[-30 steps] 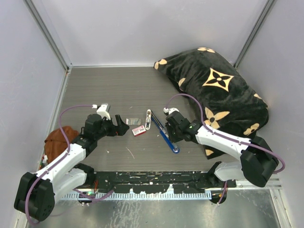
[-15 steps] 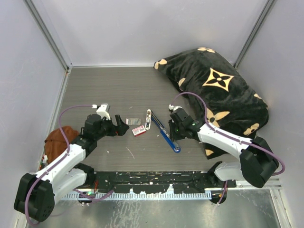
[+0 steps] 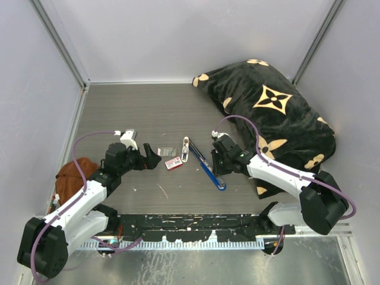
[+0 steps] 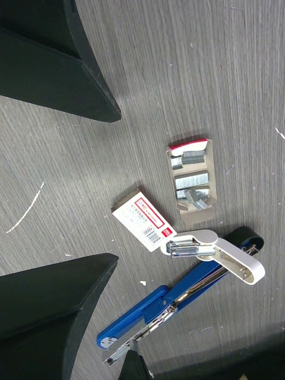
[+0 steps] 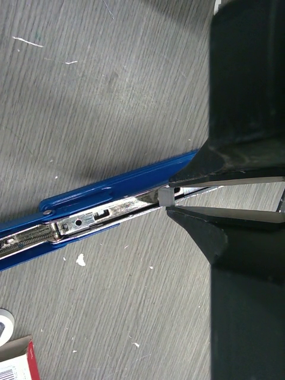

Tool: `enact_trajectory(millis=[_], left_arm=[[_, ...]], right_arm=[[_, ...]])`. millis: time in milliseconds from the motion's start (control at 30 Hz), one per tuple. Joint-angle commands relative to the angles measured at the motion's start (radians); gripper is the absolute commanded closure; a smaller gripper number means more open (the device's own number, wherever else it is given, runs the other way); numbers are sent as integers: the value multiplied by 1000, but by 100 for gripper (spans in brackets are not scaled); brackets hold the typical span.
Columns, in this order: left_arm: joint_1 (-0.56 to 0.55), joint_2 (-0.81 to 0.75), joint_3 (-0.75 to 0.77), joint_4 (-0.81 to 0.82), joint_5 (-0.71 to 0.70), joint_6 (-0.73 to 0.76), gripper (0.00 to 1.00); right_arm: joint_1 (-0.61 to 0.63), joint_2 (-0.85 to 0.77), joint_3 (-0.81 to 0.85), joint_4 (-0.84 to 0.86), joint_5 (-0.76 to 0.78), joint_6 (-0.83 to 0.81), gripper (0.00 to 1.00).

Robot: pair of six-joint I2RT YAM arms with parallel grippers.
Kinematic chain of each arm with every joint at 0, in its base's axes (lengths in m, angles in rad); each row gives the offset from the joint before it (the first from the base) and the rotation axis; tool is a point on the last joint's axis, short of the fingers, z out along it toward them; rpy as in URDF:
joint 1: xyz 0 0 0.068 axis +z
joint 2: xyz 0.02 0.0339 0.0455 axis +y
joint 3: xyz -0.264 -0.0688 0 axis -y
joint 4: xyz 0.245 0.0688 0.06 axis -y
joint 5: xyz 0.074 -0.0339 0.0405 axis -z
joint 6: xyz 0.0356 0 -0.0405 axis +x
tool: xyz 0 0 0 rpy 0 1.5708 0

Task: Load the staples into the stapler
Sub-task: Install the staple into the stapler.

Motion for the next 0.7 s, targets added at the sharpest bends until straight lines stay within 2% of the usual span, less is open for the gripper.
enact_trajectory(millis=[0,667], left_arm=[[1,-18,0,43,-12,22,5],[1,-32,-4,43,-12,23,5]], right_arm=[[-3,16,25,-30,47,3,90],[37,86,85,-90,106,-82,90]])
